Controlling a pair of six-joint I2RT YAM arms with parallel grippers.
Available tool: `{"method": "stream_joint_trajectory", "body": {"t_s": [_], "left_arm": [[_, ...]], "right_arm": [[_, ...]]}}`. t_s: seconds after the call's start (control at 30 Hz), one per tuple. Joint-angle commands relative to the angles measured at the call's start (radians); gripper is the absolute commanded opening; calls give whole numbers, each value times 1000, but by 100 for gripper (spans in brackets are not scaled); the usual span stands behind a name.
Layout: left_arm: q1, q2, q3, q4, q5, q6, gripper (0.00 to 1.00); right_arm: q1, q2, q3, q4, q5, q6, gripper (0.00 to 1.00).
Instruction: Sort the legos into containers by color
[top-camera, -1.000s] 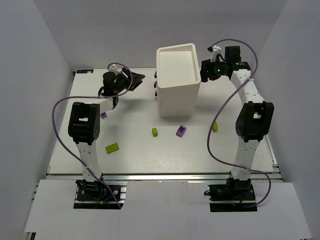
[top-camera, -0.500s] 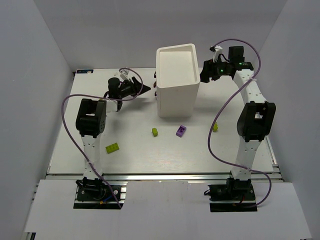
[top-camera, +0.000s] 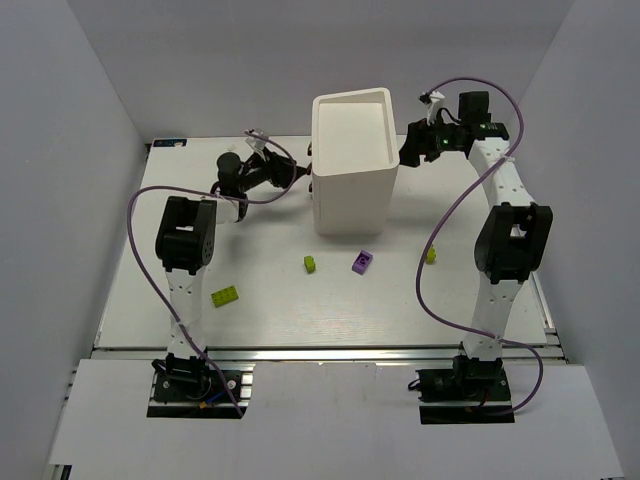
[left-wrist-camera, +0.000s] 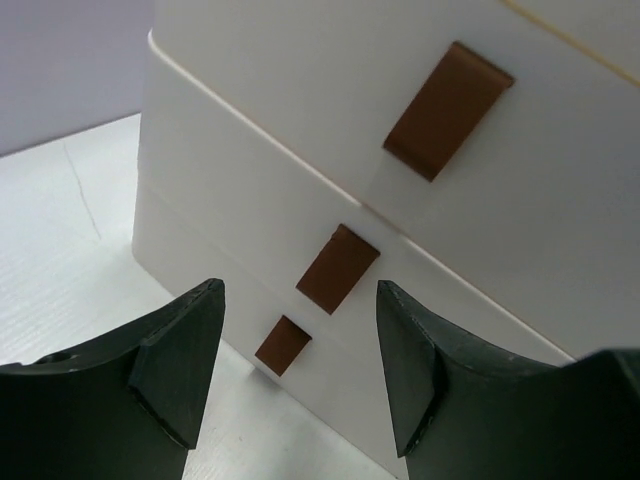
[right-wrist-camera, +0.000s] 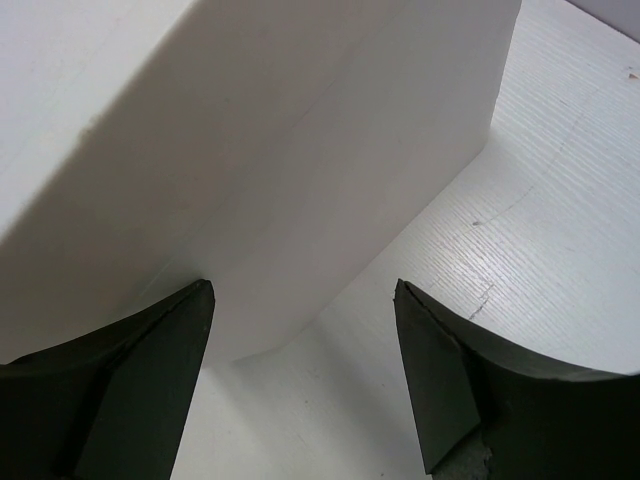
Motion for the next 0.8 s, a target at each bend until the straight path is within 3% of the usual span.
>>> {"method": "stream_joint_trajectory", "body": {"t_s": [0.0,0.63,0.77], "left_arm": [[-11,1,30,77,58,19,72],[-47,76,86,123,50,-24,70],[-47,79,75,157,44,-55,58]], "right_arm": [[8,9,72,-27,-60,-13,79],[0,21,100,-50,-65,-16,79],[-1,19,97,-48,-65,-16,79]]}}
